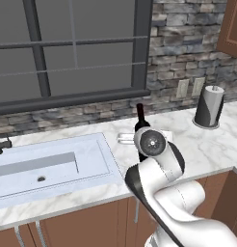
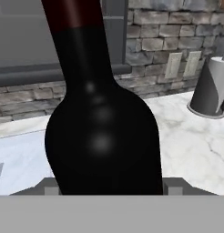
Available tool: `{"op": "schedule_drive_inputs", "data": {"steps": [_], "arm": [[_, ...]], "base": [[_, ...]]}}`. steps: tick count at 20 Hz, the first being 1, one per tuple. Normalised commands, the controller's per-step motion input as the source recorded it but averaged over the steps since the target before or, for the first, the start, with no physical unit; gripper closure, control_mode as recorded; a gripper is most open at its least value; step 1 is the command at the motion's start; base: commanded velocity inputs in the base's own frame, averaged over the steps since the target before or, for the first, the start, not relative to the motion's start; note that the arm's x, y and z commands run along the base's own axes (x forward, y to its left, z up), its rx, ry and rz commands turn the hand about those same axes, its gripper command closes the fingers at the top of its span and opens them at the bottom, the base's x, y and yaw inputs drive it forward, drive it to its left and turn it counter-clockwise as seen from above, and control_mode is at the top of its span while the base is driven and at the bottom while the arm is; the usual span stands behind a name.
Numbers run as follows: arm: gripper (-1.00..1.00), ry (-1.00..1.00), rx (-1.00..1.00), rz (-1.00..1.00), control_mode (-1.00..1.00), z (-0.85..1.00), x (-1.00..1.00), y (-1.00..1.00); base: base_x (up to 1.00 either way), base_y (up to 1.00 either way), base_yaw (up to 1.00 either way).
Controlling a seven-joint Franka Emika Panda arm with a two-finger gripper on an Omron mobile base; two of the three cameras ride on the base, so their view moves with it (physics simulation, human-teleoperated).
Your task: There is a wine glass and glass cup on the dining counter. Place the wine bottle next to the wine glass and the juice bottle next to the glass cup.
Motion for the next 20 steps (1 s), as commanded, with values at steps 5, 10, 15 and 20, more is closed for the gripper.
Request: {"op": "schedule_drive_inputs", "data": {"steps": [5, 10, 15, 20], "arm": [[1.00, 0.00, 0.02, 0.14, -1.00, 0.09, -0.06, 0.25], [1.00, 0.00, 0.00, 0.00, -1.00, 0.00, 0.00, 0.02], [1.00, 0.00, 0.00, 0.00, -1.00, 0.00, 0.00, 0.00], [1.00, 0.00, 0.00, 0.00, -1.00, 0.00, 0.00, 0.00]], "base": [[0.00, 0.00, 0.00], [0.00, 0.00, 0.00], [0.00, 0.00, 0.00], [0.00, 0.00, 0.00]]}}
